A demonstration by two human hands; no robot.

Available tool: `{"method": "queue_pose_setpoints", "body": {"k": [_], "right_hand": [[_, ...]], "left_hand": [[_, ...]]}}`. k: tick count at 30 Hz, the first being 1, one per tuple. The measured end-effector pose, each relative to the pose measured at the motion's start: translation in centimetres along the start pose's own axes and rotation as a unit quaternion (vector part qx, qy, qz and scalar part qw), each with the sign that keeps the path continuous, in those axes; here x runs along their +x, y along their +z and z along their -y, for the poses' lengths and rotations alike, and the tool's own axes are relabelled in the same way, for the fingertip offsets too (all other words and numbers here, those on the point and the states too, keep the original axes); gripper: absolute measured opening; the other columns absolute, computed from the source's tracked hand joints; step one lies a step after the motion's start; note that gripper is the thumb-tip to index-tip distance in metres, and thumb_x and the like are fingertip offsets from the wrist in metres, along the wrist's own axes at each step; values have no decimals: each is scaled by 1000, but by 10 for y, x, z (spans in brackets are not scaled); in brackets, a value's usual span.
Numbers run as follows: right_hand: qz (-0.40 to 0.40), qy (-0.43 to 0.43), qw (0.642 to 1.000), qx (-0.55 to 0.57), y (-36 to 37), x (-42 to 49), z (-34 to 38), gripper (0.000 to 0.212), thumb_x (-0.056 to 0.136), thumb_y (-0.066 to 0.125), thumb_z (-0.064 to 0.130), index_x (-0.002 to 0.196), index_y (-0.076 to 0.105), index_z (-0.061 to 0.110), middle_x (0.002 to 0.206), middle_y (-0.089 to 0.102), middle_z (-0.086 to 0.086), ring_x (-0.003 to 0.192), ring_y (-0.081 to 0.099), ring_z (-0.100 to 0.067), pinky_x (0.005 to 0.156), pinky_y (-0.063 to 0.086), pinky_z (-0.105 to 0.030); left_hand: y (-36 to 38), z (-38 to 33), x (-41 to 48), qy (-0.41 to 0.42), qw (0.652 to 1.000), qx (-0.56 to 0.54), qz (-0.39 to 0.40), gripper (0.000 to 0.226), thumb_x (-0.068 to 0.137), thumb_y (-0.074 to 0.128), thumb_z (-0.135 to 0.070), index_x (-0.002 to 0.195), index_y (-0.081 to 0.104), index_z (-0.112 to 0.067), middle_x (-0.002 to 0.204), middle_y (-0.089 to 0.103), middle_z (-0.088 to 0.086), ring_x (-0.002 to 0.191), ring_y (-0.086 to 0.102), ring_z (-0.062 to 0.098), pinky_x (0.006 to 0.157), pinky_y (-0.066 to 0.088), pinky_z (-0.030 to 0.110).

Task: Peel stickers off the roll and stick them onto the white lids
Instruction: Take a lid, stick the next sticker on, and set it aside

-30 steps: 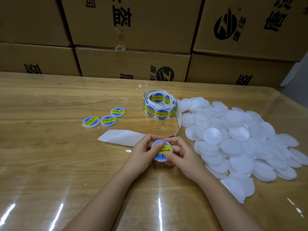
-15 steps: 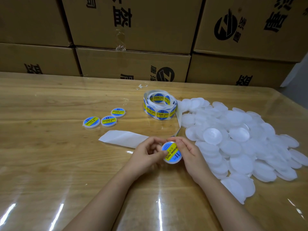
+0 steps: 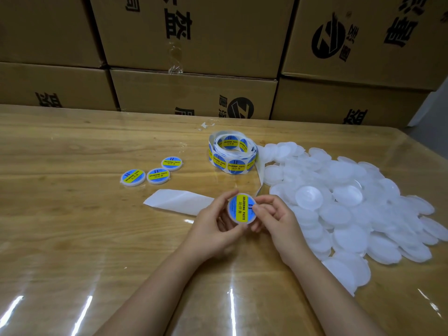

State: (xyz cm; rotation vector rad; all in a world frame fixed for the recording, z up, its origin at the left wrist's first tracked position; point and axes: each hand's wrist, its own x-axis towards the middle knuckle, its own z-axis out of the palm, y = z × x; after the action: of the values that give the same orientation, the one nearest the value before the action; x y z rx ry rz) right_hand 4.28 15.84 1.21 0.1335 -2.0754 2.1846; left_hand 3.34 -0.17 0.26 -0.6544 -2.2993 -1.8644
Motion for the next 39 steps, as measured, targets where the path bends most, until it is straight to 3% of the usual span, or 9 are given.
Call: {"method": "queue_pose_setpoints", "body": {"k": [3,7,10,15,19,22,24,30,39], "right_hand": [[-25,10,999,25,-3,1,-2,6,92,55,4,88,58,9,52,61,-1,46,54,-9,51,46,-19],[-22,10,999,28,-3,1,-3,5,92,55,5,89,59,7,54,63,-2,46,55,-9,50,47,-19],[-22,8,999,27,-3,1,-2,8,94,52,6,94,60,4,58,65,-2,47,56,-9,50,48,-20],[11,7,1000,5,1,0,0,20,99,41,10,104,60,10,63,69,-5,51,58,-13,54,48,-24],[34,4,999,-21,5,-2,-1,21,100,38,13,108,58,13,65,70,-6,52,59,-13,53,48,-21],[39,4,999,-25,4,-1,-2,22,100,37,16,110,57,14,65,70,-6,53,60,-13,53,49,-21],[43,5,999,-25,4,0,-3,22,99,39,19,109,57,14,65,70,-6,53,60,-13,53,49,-21],[48,6,998,-28,4,0,-5,23,99,38,22,109,58,15,67,70,-7,55,61,-14,54,50,-22],[53,6,998,-32,3,0,-6,29,93,40,33,109,57,17,68,70,-8,57,62,-15,56,51,-23]], "left_hand": [[-11,0,2,88,980,180,-10,61,73,74,-31,129,51,-27,105,49,-20,78,56,-2,65,44,11],[-14,-4,1,145,961,232,-32,60,75,70,-38,128,56,-15,116,48,-8,87,58,2,66,45,10],[-12,-4,2,169,954,243,-37,46,76,69,-38,118,64,-18,119,50,-3,87,56,11,70,49,22],[-20,4,8,130,974,168,-79,33,73,79,-21,105,69,-17,113,53,2,97,55,3,79,45,17],[-41,9,15,51,960,122,-246,30,75,78,-14,101,66,-23,109,53,0,84,53,-2,76,38,6],[-71,16,17,-59,926,157,-339,25,78,75,-29,100,62,-34,107,46,-9,87,55,7,75,38,17],[-88,23,16,-110,894,242,-361,29,79,74,-33,104,63,-25,110,49,-4,94,56,20,81,42,31],[-102,35,12,-265,822,378,-333,40,82,64,-44,108,59,-13,116,59,13,110,47,35,90,34,44],[-94,35,14,-219,810,472,-273,26,90,57,-30,106,65,-10,118,55,16,104,46,38,82,32,43]]}}
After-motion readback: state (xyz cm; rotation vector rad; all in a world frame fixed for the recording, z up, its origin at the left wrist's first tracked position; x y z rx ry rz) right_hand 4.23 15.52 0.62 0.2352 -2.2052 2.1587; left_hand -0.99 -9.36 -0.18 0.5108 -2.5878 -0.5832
